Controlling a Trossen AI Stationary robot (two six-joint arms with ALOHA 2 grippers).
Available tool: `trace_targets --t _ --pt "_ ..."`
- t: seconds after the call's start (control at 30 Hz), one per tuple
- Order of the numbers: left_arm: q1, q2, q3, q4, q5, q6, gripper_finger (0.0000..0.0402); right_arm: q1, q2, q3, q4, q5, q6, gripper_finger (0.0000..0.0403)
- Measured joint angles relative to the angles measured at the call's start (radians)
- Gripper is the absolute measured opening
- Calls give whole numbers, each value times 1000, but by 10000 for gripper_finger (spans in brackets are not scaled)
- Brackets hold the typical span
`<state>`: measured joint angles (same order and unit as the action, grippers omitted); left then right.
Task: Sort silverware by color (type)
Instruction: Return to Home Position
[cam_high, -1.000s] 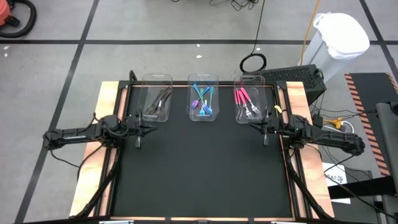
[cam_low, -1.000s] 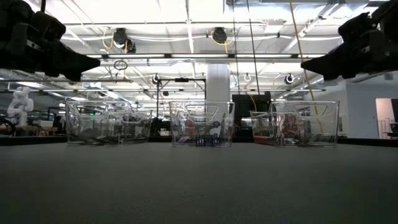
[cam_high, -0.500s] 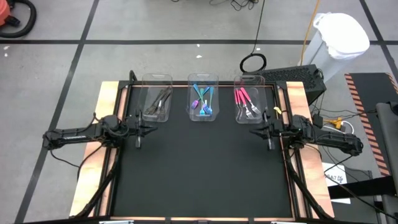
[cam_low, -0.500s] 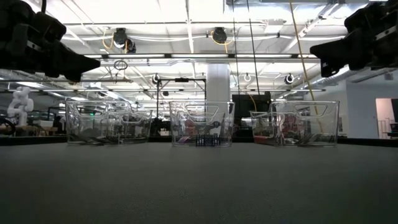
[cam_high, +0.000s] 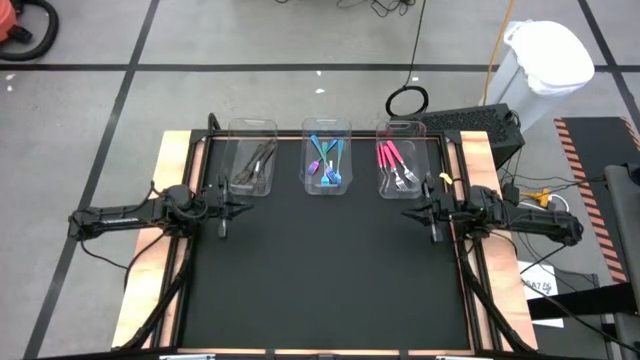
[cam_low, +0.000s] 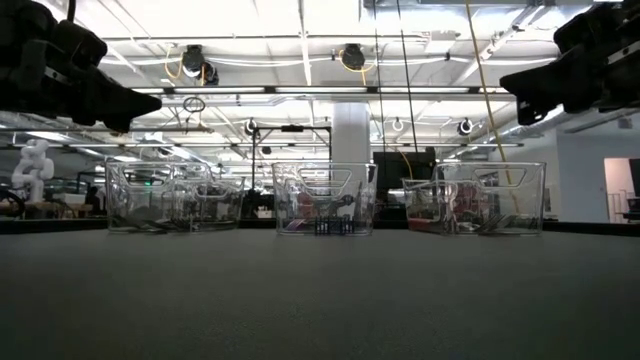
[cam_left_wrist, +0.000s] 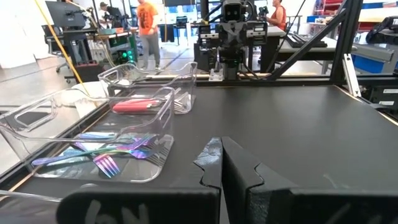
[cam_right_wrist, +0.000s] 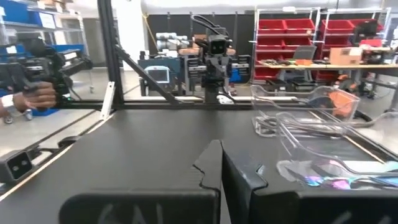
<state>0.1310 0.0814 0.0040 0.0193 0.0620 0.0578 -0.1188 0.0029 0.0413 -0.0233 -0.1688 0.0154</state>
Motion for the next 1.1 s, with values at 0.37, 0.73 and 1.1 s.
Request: trace_targets --t 0.37,0.73,1.1 --pt "0 0 0 -2 -11 0 2 118 0 -15 11 129 0 0" --pt "0 0 0 -3 -14 0 2 157 0 -15 8 164 -11 0" --pt "0 0 0 -2 -11 3 2 157 22 -15 9 165 6 0"
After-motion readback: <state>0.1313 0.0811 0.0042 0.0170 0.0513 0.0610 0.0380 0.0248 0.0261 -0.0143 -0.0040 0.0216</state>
